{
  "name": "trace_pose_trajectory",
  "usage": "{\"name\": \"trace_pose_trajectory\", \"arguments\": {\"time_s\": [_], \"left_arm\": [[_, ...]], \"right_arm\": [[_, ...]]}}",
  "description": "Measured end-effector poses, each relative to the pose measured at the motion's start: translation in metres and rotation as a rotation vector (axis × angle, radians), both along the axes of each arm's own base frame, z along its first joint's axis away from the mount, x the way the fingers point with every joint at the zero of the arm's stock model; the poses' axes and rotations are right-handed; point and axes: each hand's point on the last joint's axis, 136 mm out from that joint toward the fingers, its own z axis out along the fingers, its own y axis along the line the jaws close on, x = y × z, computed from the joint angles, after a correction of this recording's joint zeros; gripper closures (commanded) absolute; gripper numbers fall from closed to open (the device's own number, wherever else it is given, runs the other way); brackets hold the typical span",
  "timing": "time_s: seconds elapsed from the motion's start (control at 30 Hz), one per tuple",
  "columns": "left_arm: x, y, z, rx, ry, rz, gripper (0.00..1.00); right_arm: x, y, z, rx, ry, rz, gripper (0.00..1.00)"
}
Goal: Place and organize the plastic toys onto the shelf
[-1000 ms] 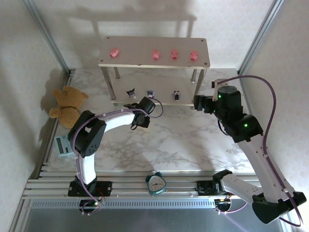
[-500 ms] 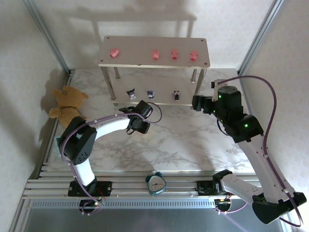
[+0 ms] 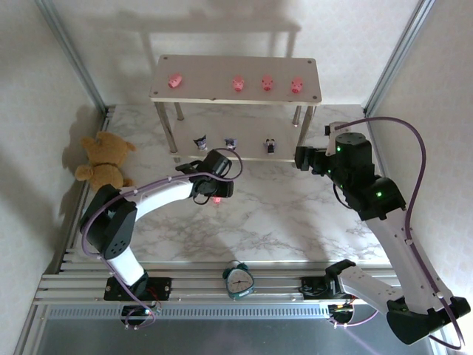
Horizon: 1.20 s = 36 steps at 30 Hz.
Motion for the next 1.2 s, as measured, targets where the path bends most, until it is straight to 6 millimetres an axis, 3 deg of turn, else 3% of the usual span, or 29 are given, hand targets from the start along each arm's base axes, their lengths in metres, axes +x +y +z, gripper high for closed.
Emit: {"name": "trace_pose_trajectory", "arguments": {"time_s": [0.43,0.77,1.03,1.2], "left_arm": [[-0.01,0.009,-0.021,0.01,0.051,0.091,0.44],[-0.011,0.016,-0.054,0.089,0.101,0.099,0.46],[0.005,0.014,-0.05,0.13,0.068,0.097,0.48],[0.007,0.013,-0.05,0.137,0.063,0.08,0.58]], "right_arm": [[0.003,0.002,0.001,-0.001,-0.006,0.003,0.06],[0.009,0.004,-0.005,-0.025,0.007,0.01,0.06],[0.016,0.007,-0.011,-0.046,0.018,0.017,0.05],[0.019,0.008,-0.014,-0.049,0.025,0.017,0.05]]}}
